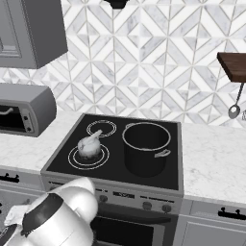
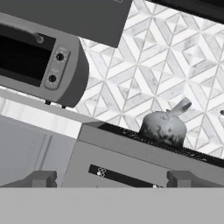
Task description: Pick the kettle from the counter and place it on a stove burner. Then turn the burner on.
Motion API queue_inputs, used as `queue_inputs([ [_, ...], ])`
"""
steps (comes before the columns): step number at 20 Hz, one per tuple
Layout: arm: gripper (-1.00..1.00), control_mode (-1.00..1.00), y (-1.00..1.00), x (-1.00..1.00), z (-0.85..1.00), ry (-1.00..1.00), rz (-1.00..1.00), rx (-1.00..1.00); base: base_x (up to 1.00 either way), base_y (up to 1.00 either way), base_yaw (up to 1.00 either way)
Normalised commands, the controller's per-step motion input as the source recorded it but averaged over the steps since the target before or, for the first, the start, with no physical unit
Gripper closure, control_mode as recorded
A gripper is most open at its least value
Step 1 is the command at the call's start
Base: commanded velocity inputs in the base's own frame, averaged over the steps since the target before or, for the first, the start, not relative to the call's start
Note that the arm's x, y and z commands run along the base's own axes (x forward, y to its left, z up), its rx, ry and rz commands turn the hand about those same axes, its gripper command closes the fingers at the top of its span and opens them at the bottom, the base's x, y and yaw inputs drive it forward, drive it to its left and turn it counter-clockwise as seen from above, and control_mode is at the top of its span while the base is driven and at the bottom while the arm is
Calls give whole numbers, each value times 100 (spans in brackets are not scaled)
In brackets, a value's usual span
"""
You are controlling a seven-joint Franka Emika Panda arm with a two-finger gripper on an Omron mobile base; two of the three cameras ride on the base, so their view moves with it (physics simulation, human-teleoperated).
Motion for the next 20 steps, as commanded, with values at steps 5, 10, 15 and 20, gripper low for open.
queue_inputs([
  [5,-100,-100,-41,34,1,-3,0,12,0,0,0],
  [10,-100,-100,-6,39,0,0,0,8,0,0,0],
  [15,-100,-100,-1,37,-3,0,0,8,0,0,0],
  [20,-100,-100,-31,51,-1,0,0,10,0,0,0],
])
